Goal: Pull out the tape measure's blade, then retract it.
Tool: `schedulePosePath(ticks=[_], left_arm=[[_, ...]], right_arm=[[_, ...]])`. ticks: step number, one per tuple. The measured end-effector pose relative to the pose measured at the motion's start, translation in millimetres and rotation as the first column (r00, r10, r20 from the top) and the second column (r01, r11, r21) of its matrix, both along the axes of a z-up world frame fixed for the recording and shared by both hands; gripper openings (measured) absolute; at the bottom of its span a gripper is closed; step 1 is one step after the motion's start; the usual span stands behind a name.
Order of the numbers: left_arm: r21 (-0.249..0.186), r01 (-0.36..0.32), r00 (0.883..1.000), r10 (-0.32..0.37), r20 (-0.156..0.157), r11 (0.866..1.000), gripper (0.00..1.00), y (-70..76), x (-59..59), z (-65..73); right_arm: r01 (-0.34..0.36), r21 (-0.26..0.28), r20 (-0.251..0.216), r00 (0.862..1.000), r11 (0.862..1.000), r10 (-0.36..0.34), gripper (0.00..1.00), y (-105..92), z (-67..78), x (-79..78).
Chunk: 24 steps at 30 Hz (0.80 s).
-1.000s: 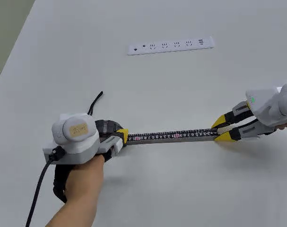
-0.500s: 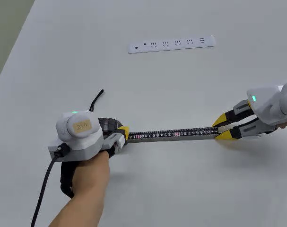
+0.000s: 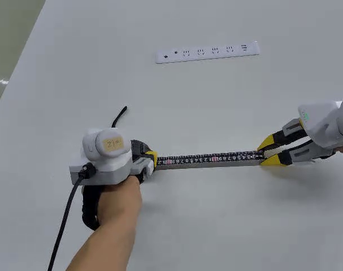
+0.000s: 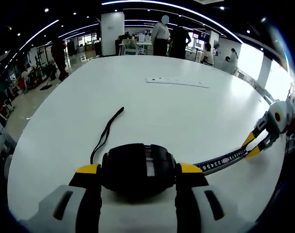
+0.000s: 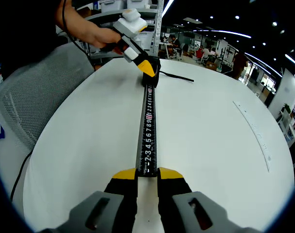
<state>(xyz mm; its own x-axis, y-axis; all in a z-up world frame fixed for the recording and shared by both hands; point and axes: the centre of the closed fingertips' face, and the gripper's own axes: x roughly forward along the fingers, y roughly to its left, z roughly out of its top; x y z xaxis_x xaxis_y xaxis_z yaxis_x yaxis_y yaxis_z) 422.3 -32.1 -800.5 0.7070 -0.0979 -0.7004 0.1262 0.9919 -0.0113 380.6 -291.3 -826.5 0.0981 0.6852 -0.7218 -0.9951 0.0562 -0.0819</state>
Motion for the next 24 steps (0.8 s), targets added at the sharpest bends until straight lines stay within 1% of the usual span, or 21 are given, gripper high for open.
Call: schedulePosePath(ticks=[5, 10, 17, 24], left_arm=[[-0.006, -0.004, 1.0, 0.003, -0.008, 1.0, 0.56, 0.6, 0.5, -0.5], [-0.003, -0.012, 1.0, 0.012, -0.016, 1.0, 0.56, 1.0, 0.2, -0.8], [-0.002, -0.016, 1.0, 0.016, -0.013, 1.0, 0.56, 1.5, -0.8, -0.3], [-0.005, -0.014, 1.0, 0.013, -0.019, 1.0, 0.56, 1.6, -1.7, -0.2]], right_arm=[[-0.001, -0.001, 0.006, 1.0, 1.0, 0.001, 0.15, 0.2, 2.6, 0.4], [0.004, 0.002, 0.008, 1.0, 1.0, -0.004, 0.15, 0.1, 4.0, 0.7], [0.007, 0.002, 0.011, 1.0, 1.0, -0.007, 0.15, 0.5, 5.4, 0.5], [0.008, 0.005, 0.014, 1.0, 1.0, -0.008, 0.15, 1.2, 6.8, 0.3]])
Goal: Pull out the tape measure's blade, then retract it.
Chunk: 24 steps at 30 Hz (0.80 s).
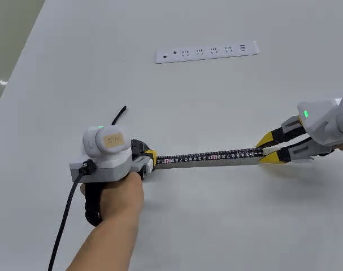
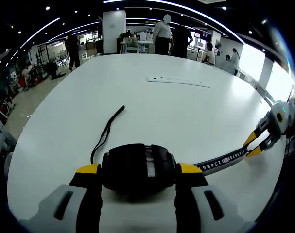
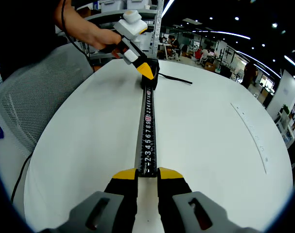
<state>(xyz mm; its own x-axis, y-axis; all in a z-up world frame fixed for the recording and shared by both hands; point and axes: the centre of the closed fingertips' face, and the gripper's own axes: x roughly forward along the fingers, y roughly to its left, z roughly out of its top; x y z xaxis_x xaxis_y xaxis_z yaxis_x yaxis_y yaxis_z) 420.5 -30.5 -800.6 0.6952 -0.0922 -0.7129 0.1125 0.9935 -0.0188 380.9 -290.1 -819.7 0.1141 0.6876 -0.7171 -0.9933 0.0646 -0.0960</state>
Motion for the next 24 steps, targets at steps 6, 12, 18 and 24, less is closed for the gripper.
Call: schedulePosePath(ticks=[6, 12, 18, 24], left_arm=[[-0.004, 0.002, 1.0, -0.002, -0.006, 1.0, 0.56, -0.6, -1.7, 0.7], [-0.006, 0.005, 1.0, -0.005, -0.006, 1.0, 0.56, -0.7, -2.9, 1.1], [-0.008, 0.007, 1.0, -0.007, -0.011, 1.0, 0.56, 0.0, -2.6, 0.9], [-0.007, 0.005, 1.0, -0.005, -0.015, 1.0, 0.56, 0.1, -2.2, 1.0]], right_arm=[[-0.003, 0.004, 0.001, 1.0, 1.0, 0.003, 0.15, 4.4, 0.7, -1.3], [-0.009, 0.004, 0.0, 1.0, 1.0, 0.009, 0.15, 6.6, 0.9, -1.3], [-0.011, 0.004, 0.002, 1.0, 1.0, 0.011, 0.15, 7.3, 1.8, -1.1], [-0.012, 0.007, 0.002, 1.0, 1.0, 0.012, 0.15, 9.0, 2.4, -1.4]])
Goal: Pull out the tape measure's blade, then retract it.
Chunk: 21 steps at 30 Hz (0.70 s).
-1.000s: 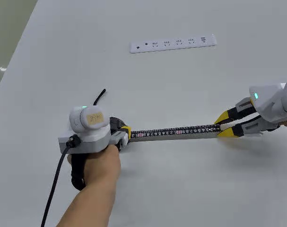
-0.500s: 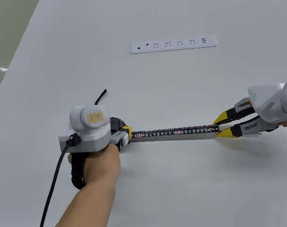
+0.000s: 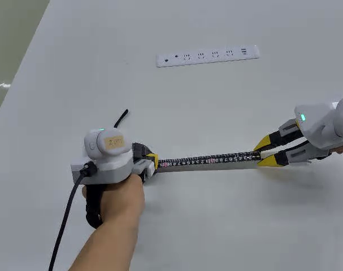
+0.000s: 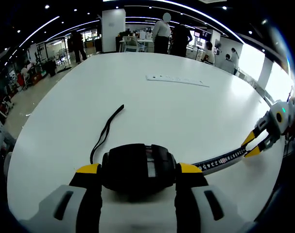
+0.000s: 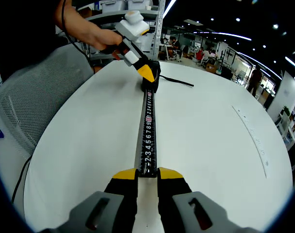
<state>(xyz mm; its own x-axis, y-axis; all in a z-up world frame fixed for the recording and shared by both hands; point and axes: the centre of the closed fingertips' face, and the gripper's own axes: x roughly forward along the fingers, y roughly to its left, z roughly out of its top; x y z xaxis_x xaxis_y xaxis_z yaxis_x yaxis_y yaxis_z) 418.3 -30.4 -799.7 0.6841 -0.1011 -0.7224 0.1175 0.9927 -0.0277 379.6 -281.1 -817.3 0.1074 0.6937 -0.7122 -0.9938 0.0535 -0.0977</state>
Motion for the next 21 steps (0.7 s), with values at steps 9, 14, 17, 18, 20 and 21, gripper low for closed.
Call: schedulePosePath(ticks=[9, 14, 17, 18, 20, 21], left_arm=[[0.0, 0.001, 1.0, -0.001, 0.0, 1.0, 0.56, 0.1, 0.7, -0.3], [-0.001, 0.001, 1.0, -0.001, 0.001, 1.0, 0.56, 0.0, 0.9, -0.6], [-0.002, 0.001, 1.0, -0.001, -0.001, 1.0, 0.56, 0.0, 0.9, -0.7], [-0.002, 0.002, 1.0, -0.002, -0.002, 1.0, 0.56, 0.1, 0.9, -0.9], [-0.002, 0.002, 1.0, -0.002, -0.003, 1.0, 0.56, 0.0, 0.9, -0.8], [-0.002, 0.001, 1.0, -0.001, -0.002, 1.0, 0.56, 0.0, 0.9, -0.8]], right_arm=[[-0.004, 0.001, -0.002, 1.0, 1.0, 0.004, 0.15, 3.0, 0.0, 0.6], [-0.004, 0.002, -0.004, 1.0, 1.0, 0.004, 0.15, 5.7, 0.4, 0.6], [-0.007, 0.004, -0.005, 1.0, 1.0, 0.007, 0.15, 7.3, 0.4, 0.7], [-0.008, 0.002, -0.005, 1.0, 1.0, 0.008, 0.15, 7.9, 0.2, 0.7], [-0.009, 0.002, -0.007, 1.0, 1.0, 0.009, 0.15, 8.7, 0.4, 0.7], [-0.009, 0.003, -0.006, 1.0, 1.0, 0.009, 0.15, 9.5, 0.6, 0.9]])
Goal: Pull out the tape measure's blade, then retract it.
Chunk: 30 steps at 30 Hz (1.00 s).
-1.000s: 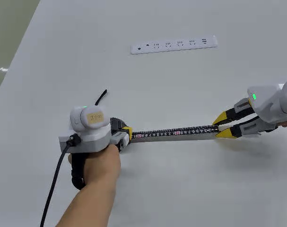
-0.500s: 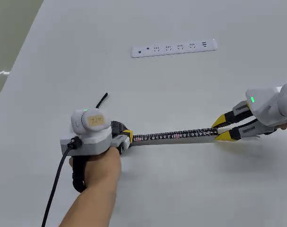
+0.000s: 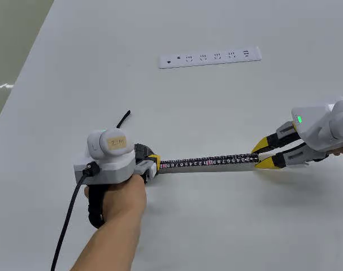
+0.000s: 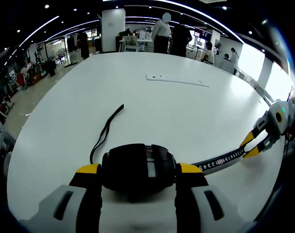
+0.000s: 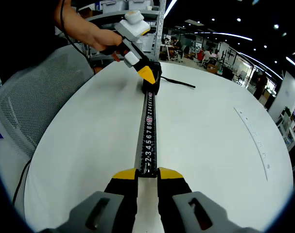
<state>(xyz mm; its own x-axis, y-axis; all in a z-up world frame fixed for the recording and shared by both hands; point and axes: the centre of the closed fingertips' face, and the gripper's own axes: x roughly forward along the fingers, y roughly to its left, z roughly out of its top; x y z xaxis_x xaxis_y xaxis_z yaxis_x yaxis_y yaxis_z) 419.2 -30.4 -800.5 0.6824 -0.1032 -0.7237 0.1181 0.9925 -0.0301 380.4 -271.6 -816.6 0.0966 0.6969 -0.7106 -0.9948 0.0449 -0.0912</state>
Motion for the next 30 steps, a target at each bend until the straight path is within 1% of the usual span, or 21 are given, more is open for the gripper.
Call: schedulePosePath(ticks=[19, 30], left_arm=[[-0.002, -0.001, 1.0, 0.001, -0.002, 1.0, 0.56, -0.8, -0.3, 0.4], [0.002, -0.004, 1.0, 0.004, -0.017, 1.0, 0.56, -0.8, -0.4, 0.1]], right_arm=[[-0.012, -0.004, 0.004, 1.0, 1.0, 0.012, 0.15, 3.2, 0.1, 1.0], [-0.02, -0.009, 0.007, 1.0, 1.0, 0.02, 0.15, 5.1, -0.3, 1.3]])
